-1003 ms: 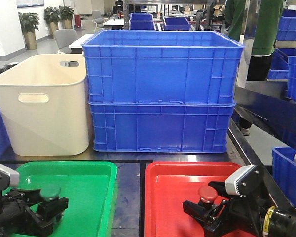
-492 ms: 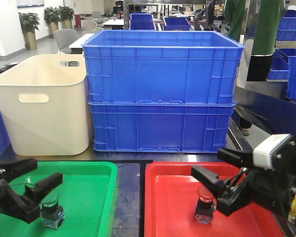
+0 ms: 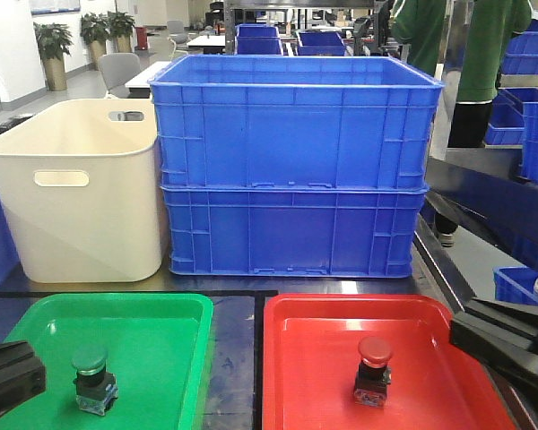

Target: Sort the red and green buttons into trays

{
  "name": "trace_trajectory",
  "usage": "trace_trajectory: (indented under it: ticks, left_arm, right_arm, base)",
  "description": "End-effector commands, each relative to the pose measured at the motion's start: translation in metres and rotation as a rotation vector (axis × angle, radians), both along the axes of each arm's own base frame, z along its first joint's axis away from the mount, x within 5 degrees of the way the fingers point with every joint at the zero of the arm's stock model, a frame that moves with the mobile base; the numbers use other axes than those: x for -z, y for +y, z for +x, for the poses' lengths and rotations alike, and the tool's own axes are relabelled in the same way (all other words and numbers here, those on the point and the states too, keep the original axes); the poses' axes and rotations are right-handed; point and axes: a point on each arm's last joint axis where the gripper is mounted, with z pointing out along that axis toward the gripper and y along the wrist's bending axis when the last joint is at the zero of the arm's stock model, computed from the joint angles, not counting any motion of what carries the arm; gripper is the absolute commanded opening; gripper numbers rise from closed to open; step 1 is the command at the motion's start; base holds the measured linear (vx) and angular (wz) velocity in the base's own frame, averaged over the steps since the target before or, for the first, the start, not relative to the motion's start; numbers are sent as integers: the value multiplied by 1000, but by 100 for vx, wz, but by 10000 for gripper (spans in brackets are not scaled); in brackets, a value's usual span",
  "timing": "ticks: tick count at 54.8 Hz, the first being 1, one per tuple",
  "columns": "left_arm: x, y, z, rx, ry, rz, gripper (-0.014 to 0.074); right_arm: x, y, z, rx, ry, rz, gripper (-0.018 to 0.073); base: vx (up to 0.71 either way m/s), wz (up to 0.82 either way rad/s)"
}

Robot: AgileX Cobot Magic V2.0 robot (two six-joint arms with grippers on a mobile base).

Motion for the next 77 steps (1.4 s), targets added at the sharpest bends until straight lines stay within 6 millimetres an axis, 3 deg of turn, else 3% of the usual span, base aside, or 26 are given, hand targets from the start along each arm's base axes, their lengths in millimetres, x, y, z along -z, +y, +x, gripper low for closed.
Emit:
trace_trajectory:
  ticks: [1,11,28,33,38,42,45,54,60,65,77]
  left_arm:
    - [-11,0,-8,-4,-39,-16,-7]
    - [-14,-1,-15,3,-64,-16,-7]
    - [-17,5,-10,-66,-158,62,-6]
    - [-23,8,-7,-128,-123,-82,-6]
    - [-31,19,0,-271,-24,-363,-6]
    - [-31,21,2,-291,-5,-405,-6]
    - [-26,22,3,-298,8,-420,-6]
    - [8,33,10,-407,151,-757,-6]
    - [34,34,10,-432,44,-658,-6]
    - [52,39,7,-528,-63,-470,-6]
    - [89,48,-29,-611,-279,10,-6]
  right_arm:
    - [-15,-4,-8,41,-61,25,-8]
    - [-21,-5,-19,41,-105,28,-8]
    - [-21,-5,-20,41,-108,28,-8]
    - [-21,-5,-20,41,-108,28,-8]
    - [-21,-5,-20,41,-108,28,-8]
    - [-21,-5,-20,41,-108,28,-8]
    - [-21,-5,-20,41,-108,28,-8]
    - [-21,-5,-20,41,-108,28,-8]
    - [-21,-5,-20,41,-108,28,-8]
    - [-21,-5,-20,41,-108,28,-8]
    - [-21,-5,-20,41,-108,28,-8]
  base:
    - [0,0]
    - [0,0]
    - [0,0]
    - [0,0]
    - [0,0]
    - [0,0]
    - [0,0]
    - [0,0]
    - [0,0]
    - [0,0]
    - [0,0]
